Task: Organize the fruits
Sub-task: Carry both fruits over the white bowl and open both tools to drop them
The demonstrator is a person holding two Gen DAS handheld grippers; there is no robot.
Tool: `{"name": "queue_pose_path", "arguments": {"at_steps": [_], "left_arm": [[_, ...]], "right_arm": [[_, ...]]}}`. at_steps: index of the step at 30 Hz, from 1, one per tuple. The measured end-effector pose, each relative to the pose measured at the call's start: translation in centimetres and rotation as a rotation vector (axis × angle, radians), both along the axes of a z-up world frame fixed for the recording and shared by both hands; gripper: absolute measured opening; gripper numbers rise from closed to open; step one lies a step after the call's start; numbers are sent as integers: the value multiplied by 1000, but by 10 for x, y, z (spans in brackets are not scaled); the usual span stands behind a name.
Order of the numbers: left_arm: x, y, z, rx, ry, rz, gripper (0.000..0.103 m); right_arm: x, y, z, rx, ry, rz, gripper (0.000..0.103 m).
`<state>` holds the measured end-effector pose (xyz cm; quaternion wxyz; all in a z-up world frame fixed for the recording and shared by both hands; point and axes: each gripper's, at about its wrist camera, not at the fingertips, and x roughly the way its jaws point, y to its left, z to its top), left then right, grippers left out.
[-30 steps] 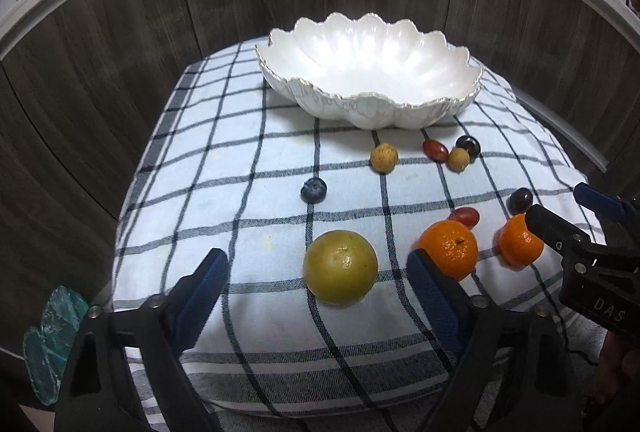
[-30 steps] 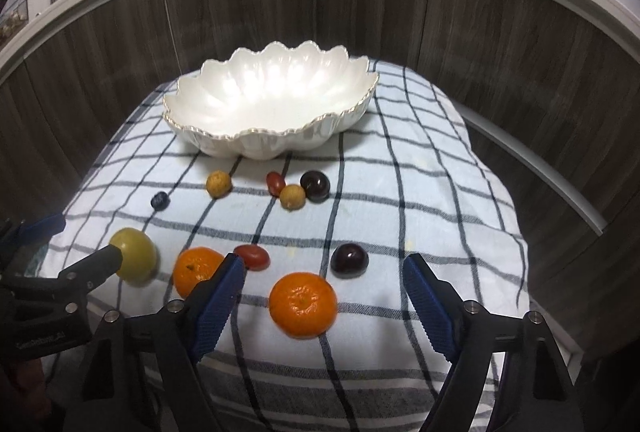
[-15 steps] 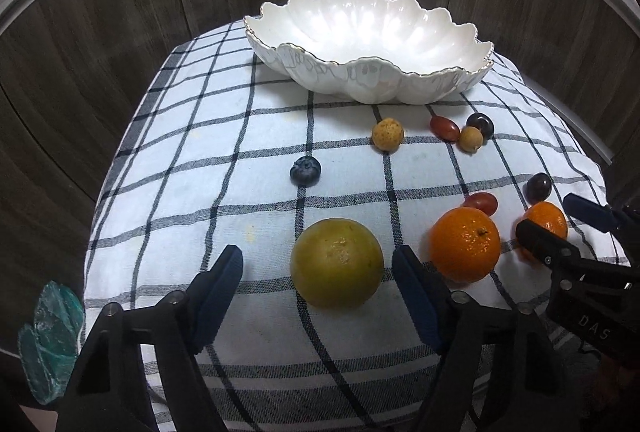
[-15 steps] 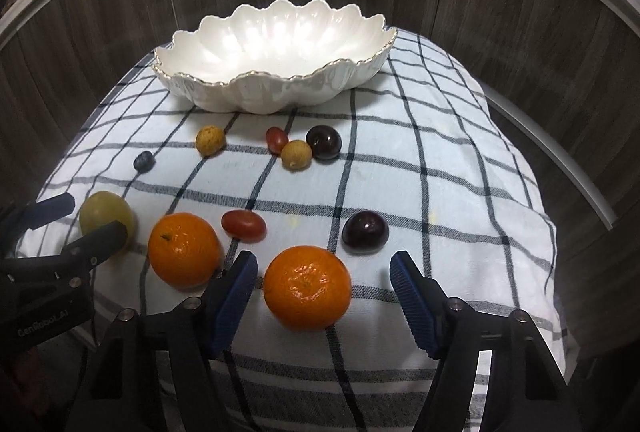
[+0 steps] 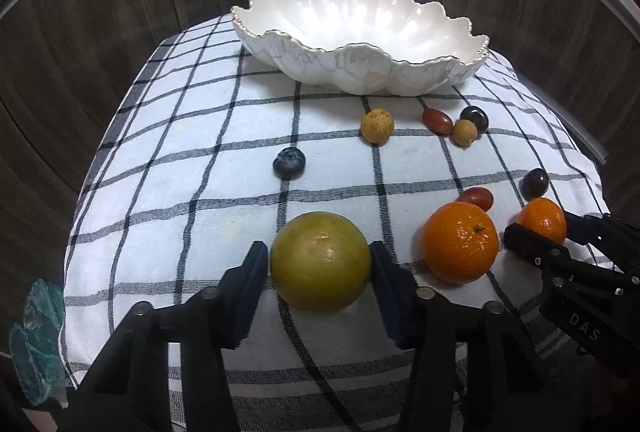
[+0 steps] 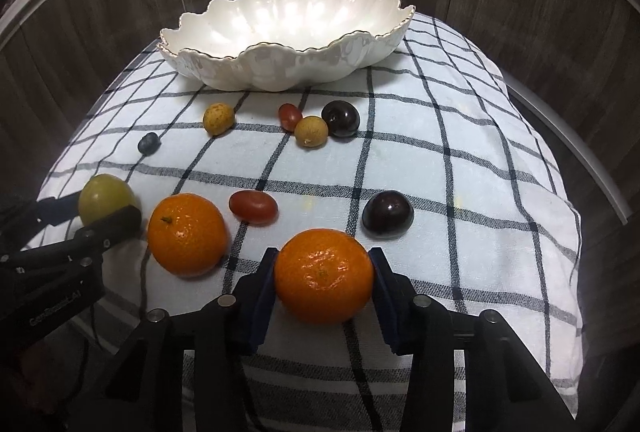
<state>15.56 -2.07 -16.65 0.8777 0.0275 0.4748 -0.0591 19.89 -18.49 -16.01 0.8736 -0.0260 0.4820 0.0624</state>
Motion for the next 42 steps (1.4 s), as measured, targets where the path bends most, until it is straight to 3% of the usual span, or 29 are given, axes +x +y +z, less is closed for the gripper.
{"name": "queue_pose_path", "arguments": {"at_steps": [22,42], "left_arm": [[2,3,25,-4,-26,-3,48],[42,-5,66,-22,-82,-1,48]], "right_arm": [[6,0,17,21,-32,11,43],[43,-15,68,39,-150,-24,43]]}}
